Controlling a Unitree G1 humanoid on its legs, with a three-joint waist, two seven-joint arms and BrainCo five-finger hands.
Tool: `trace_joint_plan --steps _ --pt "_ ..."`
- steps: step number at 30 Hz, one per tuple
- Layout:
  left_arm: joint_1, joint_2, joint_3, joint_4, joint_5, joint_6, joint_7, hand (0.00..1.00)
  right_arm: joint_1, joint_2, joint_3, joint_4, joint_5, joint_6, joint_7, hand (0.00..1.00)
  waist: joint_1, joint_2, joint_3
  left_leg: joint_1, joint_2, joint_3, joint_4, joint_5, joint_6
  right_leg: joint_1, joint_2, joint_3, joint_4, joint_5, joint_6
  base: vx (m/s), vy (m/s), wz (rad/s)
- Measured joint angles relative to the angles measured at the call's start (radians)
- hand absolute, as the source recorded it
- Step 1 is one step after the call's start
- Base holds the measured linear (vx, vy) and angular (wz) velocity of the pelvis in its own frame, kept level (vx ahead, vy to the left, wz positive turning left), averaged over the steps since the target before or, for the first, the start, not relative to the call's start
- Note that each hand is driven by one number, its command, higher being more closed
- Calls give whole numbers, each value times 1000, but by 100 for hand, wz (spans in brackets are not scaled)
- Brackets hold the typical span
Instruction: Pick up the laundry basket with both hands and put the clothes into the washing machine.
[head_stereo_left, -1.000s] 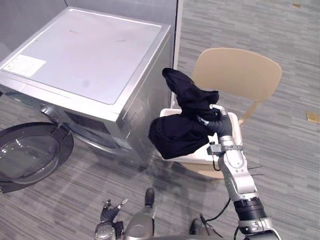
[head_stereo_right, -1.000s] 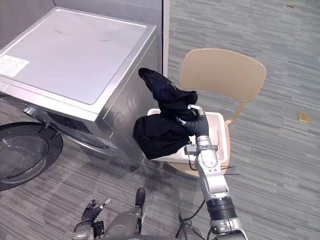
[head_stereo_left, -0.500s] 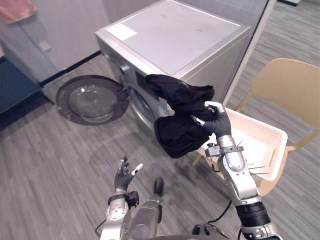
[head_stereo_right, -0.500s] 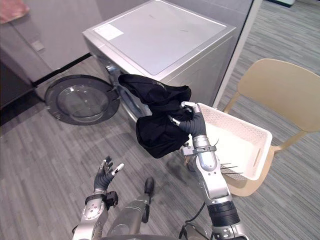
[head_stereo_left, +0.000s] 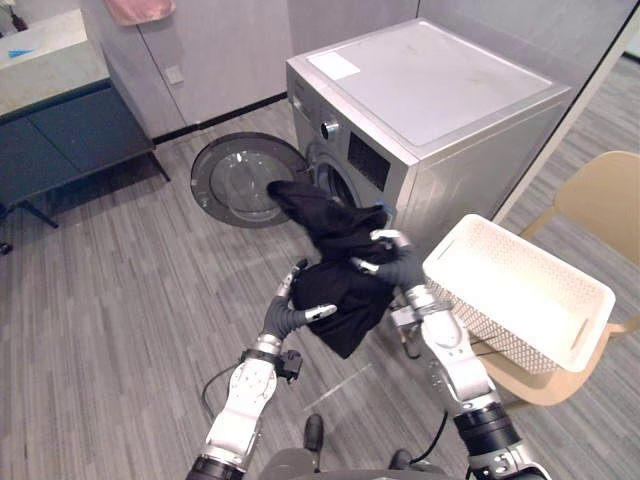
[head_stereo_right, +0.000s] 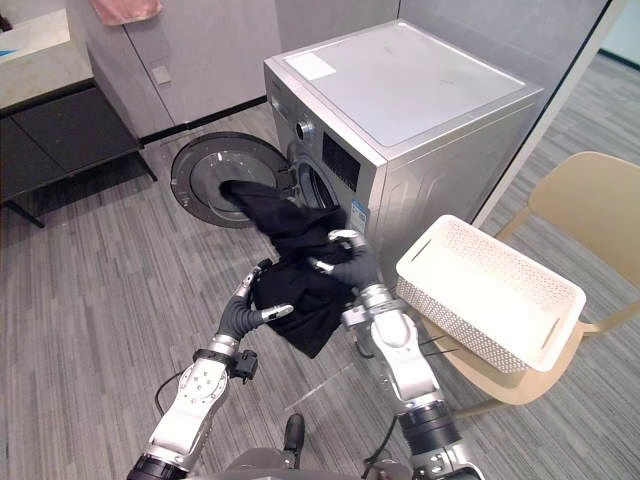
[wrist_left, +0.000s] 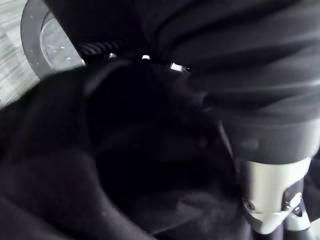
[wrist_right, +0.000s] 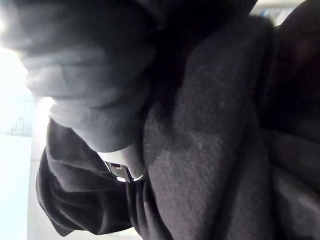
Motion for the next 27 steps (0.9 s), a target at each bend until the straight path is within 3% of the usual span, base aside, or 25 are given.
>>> trace_joint_plan --steps 4,5,10,11,21,24,27 --pt "-9 4 -11 17 37 0 23 0 -11 11 67 39 63 1 20 100 -13 -3 -3 8 -5 -3 -16 19 -3 -1 2 25 4 5 0 -68 18 6" --pt "-11 4 -11 24 39 0 27 100 -11 12 74 49 72 2 20 100 -13 -4 -4 10 -4 -4 -16 20 -4 -1 2 26 5 5 0 0 0 0" --pt "-28 3 -36 47 40 7 73 100 4 16 115 113 162 5 36 100 -15 -5 -6 13 11 -9 -16 29 -13 -4 11 27 24 -2 -8 -3 -55 -1" --pt "-28 3 -37 49 40 7 89 100 11 16 119 126 192 5 41 0 -16 -6 -8 16 15 -9 -16 30 -14 -4 16 28 28 -6 -12 17 -63 -1" --pt "-30 3 35 85 26 21 124 100 64 2 130 131 223 4 54 0 -17 -28 -35 26 32 -15 -17 38 -17 -18 24 28 81 -51 -29 32 -62 0" --pt "-24 -11 79 84 4 21 131 100 85 4 112 131 199 4 56 0 -16 -35 -41 29 33 -20 -17 38 -18 -18 23 25 93 -61 -32 24 -45 5" --pt "14 -33 135 83 -4 22 130 100 92 2 47 101 103 5 42 0 -17 -37 -45 29 32 -23 -19 39 -18 -17 24 22 92 -62 -33 5 -10 1"
